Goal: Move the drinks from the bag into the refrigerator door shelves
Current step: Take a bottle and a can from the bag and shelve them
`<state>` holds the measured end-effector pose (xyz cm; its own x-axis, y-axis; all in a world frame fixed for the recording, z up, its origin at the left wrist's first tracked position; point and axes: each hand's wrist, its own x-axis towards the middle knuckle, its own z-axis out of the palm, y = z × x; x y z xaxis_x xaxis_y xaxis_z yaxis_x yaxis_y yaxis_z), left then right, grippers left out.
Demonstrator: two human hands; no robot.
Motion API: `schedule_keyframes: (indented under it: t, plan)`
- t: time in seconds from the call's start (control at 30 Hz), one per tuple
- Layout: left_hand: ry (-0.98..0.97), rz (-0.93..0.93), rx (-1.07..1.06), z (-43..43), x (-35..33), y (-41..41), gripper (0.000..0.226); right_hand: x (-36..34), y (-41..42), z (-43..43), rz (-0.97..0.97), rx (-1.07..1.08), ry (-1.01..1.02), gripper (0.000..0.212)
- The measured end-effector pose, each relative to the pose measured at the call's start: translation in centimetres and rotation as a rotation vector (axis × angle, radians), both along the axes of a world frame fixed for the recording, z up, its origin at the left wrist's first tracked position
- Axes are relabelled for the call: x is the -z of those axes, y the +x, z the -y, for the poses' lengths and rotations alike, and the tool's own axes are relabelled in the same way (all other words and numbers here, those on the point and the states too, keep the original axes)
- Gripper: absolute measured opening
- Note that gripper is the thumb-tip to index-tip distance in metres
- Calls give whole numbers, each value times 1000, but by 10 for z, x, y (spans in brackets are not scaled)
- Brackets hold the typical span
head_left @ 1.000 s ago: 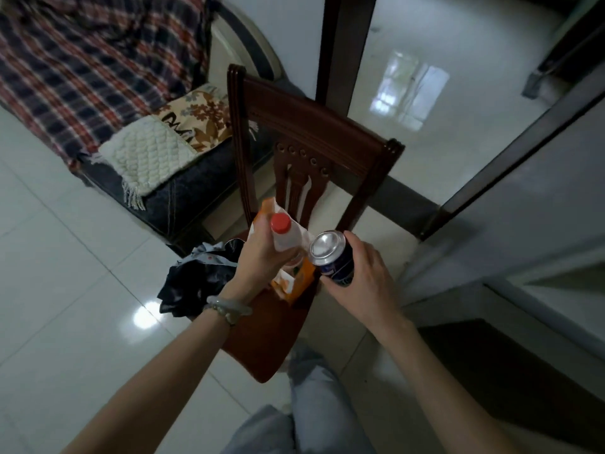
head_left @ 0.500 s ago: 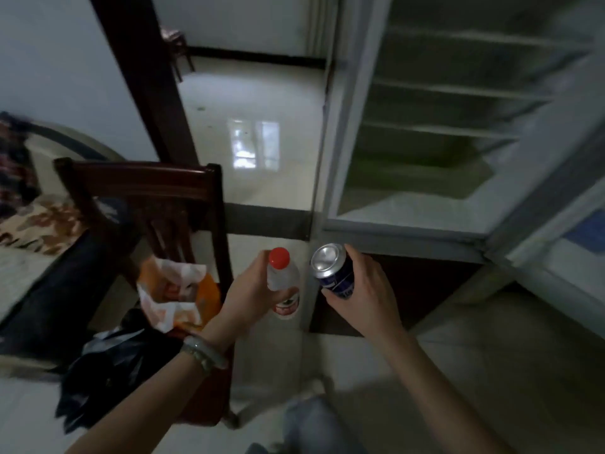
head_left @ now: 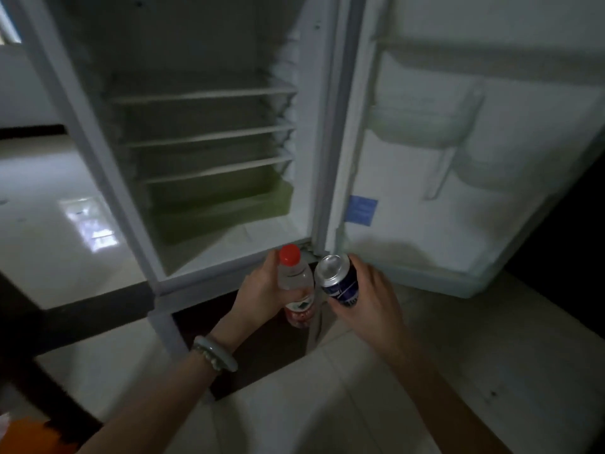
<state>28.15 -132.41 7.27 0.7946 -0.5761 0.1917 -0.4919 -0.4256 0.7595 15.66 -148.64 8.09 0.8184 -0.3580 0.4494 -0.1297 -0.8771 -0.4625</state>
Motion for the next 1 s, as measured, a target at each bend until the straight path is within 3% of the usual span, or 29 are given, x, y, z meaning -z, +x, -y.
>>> schedule_keyframes:
  t: [0.23, 0.33, 0.67, 0.83, 1.0]
  plan:
    - [-119, -54, 94, 123, -27, 1, 53, -48, -17, 121, 104, 148, -61, 79]
    - [-126, -52, 111, 160, -36, 5, 59, -77, -17, 157, 202, 158, -31, 79]
    - [-133, -46, 185, 228, -61, 18, 57, -187, 5, 249, 542, 211, 55, 75]
    - [-114, -31, 217, 242, -70, 32, 56, -188, 26, 281, 487, 292, 210, 72]
    - [-106, -19, 223, 248, -69, 48, 58, -174, 44, 301, 324, 350, 229, 68]
